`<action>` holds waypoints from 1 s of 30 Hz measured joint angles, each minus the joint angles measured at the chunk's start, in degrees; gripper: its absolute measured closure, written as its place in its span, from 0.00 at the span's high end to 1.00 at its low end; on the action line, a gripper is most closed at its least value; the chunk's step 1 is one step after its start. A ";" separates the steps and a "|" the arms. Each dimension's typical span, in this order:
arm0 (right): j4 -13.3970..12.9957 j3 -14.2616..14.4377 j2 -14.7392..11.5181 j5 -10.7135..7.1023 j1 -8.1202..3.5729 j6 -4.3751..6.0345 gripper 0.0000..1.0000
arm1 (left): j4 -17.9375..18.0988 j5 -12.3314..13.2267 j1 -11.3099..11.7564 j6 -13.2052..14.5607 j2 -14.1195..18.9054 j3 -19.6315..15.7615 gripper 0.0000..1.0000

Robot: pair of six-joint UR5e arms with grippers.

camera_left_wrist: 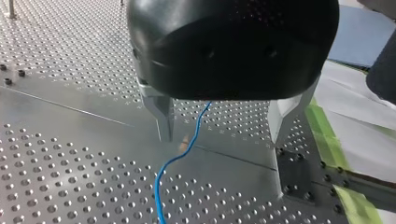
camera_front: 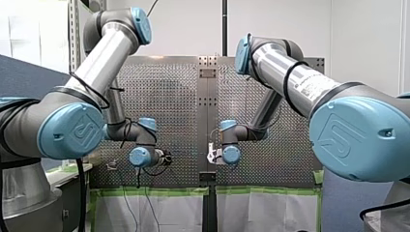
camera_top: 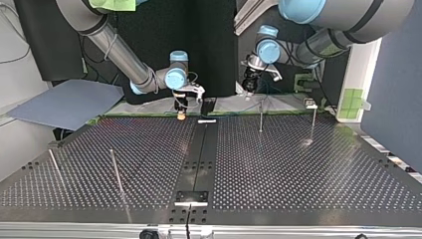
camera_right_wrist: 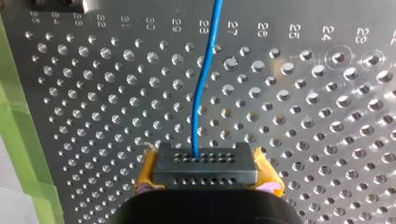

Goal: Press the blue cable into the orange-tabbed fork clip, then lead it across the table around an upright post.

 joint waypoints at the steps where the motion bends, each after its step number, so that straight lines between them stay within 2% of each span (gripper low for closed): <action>1: -0.01 0.00 0.00 0.00 0.00 0.00 0.02 | -0.32 -0.42 -0.42 -0.08 0.00 0.43 1.00; 10: -0.01 0.00 0.01 0.00 0.01 -0.07 0.02 | -1.27 -4.34 -3.96 0.18 -0.03 2.49 1.00; 18: -0.01 0.00 0.01 0.00 0.03 -0.15 0.02 | -1.36 -7.99 -3.47 0.35 -0.03 2.84 1.00; 30: -0.02 -0.01 0.01 0.00 0.22 -0.26 0.02 | -2.32 -13.77 -3.17 1.04 -0.15 5.18 1.00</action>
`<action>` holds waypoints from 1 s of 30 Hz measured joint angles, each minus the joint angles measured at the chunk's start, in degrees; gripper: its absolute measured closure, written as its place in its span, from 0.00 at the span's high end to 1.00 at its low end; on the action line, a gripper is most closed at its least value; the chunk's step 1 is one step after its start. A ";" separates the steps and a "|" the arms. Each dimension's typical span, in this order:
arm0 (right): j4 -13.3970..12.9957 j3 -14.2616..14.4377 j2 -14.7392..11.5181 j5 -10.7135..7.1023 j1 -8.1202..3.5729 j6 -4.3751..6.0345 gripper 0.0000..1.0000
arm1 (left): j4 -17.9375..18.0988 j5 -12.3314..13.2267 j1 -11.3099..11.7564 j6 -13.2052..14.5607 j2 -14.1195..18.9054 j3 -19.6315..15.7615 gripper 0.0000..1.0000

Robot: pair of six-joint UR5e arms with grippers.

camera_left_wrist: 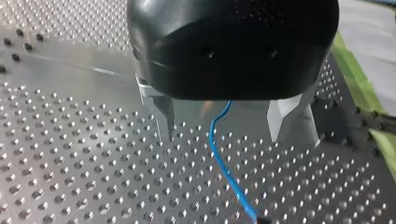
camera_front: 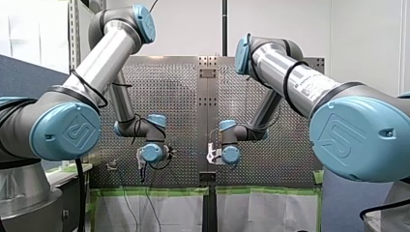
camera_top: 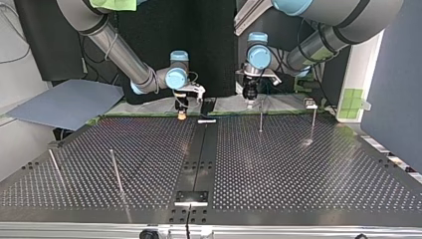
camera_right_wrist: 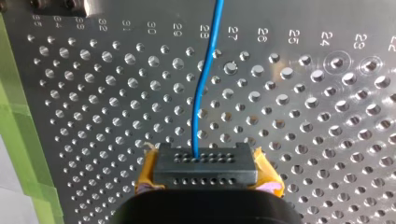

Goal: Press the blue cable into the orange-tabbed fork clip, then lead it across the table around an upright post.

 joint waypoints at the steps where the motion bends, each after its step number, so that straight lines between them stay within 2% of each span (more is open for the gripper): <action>1: 0.01 0.00 0.00 0.00 0.00 0.00 0.02 | -0.09 -0.37 0.05 -0.04 0.00 0.17 1.00; 9: 0.00 0.00 -0.01 0.00 0.01 -0.01 0.02 | -1.50 -3.83 0.47 -0.90 -0.02 1.69 1.00; 13: 0.01 0.00 -0.02 0.00 0.07 -0.01 0.02 | -1.86 -3.56 0.49 -1.15 -0.04 1.93 1.00; 19: -0.02 0.00 0.00 0.01 0.09 0.03 0.02 | -2.01 -1.24 0.46 -2.82 -0.44 2.20 1.00; 23: 0.03 0.00 -0.01 0.00 0.09 0.01 0.02 | -3.20 0.29 0.47 -4.19 -2.15 3.77 1.00; 30: 0.03 0.01 -0.01 -0.08 0.17 -0.01 0.02 | -3.96 -1.84 0.69 -4.07 -5.62 7.28 1.00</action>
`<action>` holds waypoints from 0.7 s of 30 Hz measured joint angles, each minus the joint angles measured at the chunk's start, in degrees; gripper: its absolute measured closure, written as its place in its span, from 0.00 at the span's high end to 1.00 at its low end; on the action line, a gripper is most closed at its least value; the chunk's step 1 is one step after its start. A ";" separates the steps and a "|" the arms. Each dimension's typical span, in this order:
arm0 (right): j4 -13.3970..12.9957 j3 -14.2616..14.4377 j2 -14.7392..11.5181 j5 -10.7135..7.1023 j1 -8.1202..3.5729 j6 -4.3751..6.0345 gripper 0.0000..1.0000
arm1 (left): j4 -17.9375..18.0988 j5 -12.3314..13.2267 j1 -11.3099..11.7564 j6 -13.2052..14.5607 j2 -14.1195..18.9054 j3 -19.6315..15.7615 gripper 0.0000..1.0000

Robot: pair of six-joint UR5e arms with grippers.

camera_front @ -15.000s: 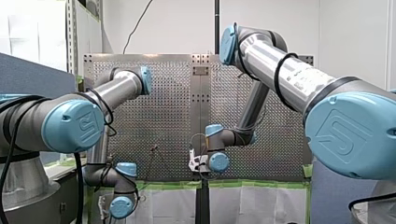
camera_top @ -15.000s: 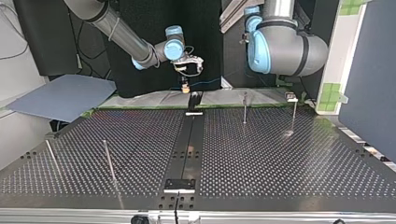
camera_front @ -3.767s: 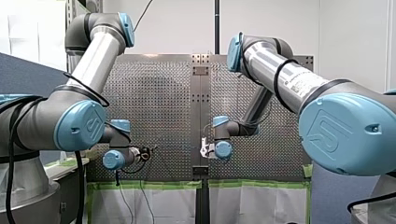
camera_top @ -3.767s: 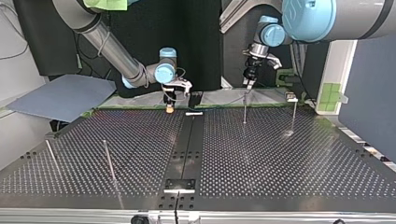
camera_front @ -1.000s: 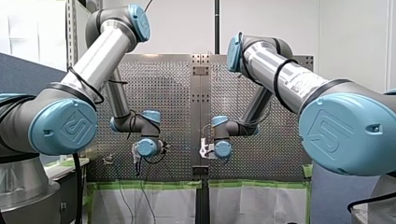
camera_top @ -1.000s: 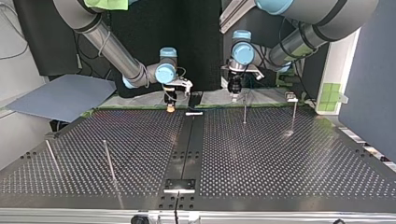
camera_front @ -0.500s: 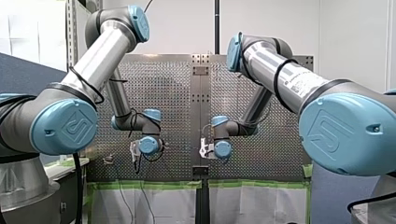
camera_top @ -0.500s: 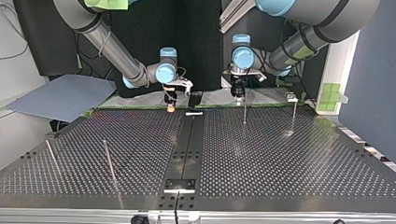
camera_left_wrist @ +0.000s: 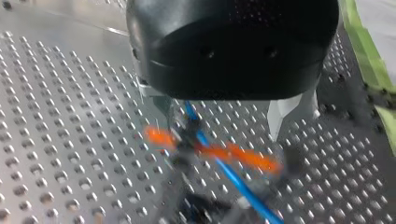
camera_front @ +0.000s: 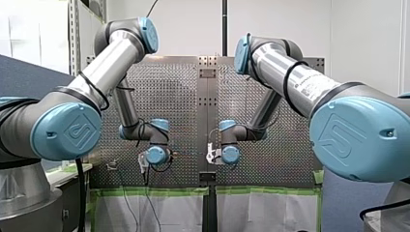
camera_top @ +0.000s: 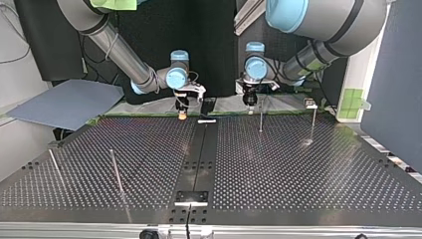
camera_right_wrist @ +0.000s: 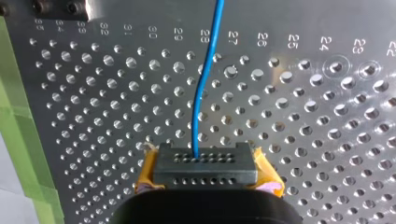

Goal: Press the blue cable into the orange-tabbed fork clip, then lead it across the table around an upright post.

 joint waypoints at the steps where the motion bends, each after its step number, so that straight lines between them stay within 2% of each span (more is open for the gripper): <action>1: -0.01 0.00 0.00 -0.01 0.00 0.00 0.02 | -0.22 -0.34 0.03 0.17 -0.28 0.42 1.00; 6: -0.07 0.00 0.00 -0.01 0.02 0.00 0.02 | -0.56 -0.86 0.12 0.63 -0.89 1.81 1.00; 17: -0.02 0.00 0.02 -0.04 0.01 0.00 0.02 | -0.62 1.45 0.18 -0.20 -0.91 3.53 1.00; 18: -0.02 0.00 0.02 -0.05 0.01 0.00 0.02 | -0.55 1.40 0.18 -0.18 -0.91 3.56 0.97; 19: -0.02 0.00 0.02 -0.05 0.00 0.00 0.02 | -0.49 1.29 0.18 -0.16 -0.91 3.58 0.90; 20: -0.02 0.00 0.02 -0.05 0.00 -0.01 0.02 | -0.44 0.99 0.20 -0.11 -0.91 3.59 0.90; 21: -0.02 0.00 0.02 -0.04 0.00 -0.02 0.02 | -0.43 0.69 0.22 -0.03 -0.91 3.59 0.78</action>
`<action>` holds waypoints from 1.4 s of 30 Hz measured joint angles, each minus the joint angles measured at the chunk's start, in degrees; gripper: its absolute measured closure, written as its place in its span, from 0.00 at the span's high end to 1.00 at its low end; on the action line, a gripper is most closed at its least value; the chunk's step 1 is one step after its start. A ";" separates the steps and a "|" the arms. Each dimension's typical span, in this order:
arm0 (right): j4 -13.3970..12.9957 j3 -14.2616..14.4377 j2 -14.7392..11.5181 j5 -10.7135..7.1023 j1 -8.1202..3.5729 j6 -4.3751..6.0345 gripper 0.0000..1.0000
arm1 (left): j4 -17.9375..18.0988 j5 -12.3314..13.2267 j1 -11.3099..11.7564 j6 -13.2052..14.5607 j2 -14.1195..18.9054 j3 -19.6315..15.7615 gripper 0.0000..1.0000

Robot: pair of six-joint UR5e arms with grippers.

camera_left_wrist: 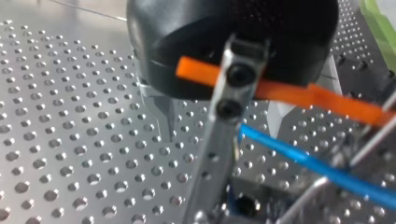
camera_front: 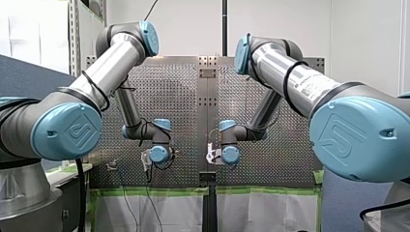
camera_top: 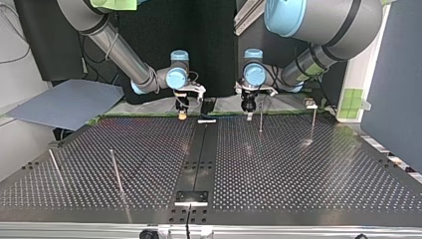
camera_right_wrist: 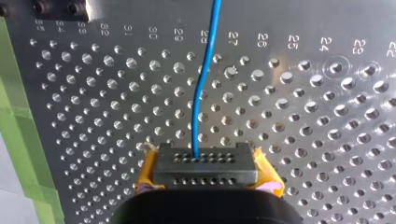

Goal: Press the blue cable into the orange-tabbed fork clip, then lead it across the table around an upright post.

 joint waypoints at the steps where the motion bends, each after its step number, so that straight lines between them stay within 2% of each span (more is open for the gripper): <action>1: 0.00 0.00 0.00 0.01 0.00 -0.02 0.02 | 0.01 -0.37 0.03 0.11 0.00 0.00 0.69; 2: 0.01 0.00 0.00 0.02 0.00 -0.03 0.02 | 0.03 -0.89 0.06 0.21 0.00 0.00 0.69; 3: 0.00 0.00 0.00 0.02 0.01 -0.05 0.02 | 0.05 -1.26 0.08 0.20 0.00 0.00 0.54; 4: 0.01 0.00 0.00 0.02 0.01 -0.09 0.02 | 0.06 -1.58 0.10 0.15 0.00 -0.01 0.44; 5: 0.00 0.00 0.00 0.02 0.01 -0.11 0.02 | 0.07 -1.93 0.11 -0.03 0.00 -0.02 0.44; 7: 0.00 0.00 0.00 0.01 0.01 -0.13 0.02 | 0.08 -2.43 0.11 -0.32 -0.02 -0.01 0.00; 16: 0.00 0.00 -0.02 0.02 0.02 -0.15 0.02 | -0.59 -5.55 0.19 -0.17 0.00 0.01 0.00; 23: 0.00 0.00 -0.02 -0.05 0.01 -0.21 0.02 | -1.96 -7.60 0.03 1.43 0.01 0.03 0.00; 31: 0.28 0.00 -0.41 0.10 0.18 -0.86 0.02 | -3.34 -8.47 -0.37 3.70 0.13 0.32 0.00; 37: 0.75 0.00 -1.48 0.36 0.34 -1.00 0.02 | -5.71 -8.51 -1.69 4.76 1.77 0.47 0.00; 42: 2.47 0.00 -3.28 0.60 0.67 -1.01 0.02 | -7.89 -9.67 -4.21 4.50 4.47 0.48 0.00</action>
